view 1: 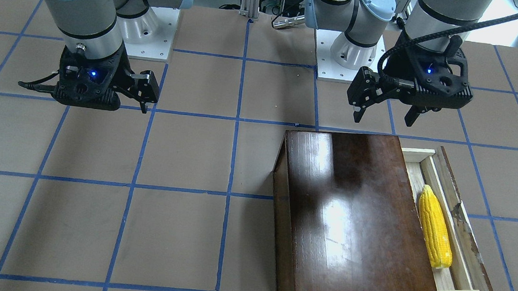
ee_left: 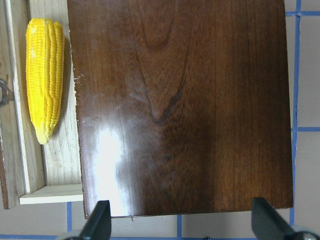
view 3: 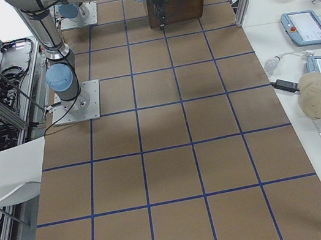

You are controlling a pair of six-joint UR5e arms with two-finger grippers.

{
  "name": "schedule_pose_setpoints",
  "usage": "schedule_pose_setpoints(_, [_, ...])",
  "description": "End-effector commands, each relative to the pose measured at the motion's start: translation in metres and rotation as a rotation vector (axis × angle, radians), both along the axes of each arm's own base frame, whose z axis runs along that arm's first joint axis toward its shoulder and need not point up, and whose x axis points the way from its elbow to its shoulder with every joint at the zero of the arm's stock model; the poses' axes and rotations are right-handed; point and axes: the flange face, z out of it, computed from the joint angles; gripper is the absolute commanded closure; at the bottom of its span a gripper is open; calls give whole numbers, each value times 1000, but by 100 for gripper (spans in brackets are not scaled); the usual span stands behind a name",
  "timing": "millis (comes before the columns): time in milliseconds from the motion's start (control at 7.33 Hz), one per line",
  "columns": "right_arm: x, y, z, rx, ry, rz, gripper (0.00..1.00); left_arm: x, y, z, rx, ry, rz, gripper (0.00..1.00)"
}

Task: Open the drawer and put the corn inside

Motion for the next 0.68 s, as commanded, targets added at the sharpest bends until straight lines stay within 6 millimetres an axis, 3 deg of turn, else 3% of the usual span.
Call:
schedule_pose_setpoints(0, [0,0,0,0,0,0,0,0,7,3,35,1,2,0])
schedule_pose_setpoints(545, [0,0,0,0,0,0,0,0,7,-2,52,-2,3,0])
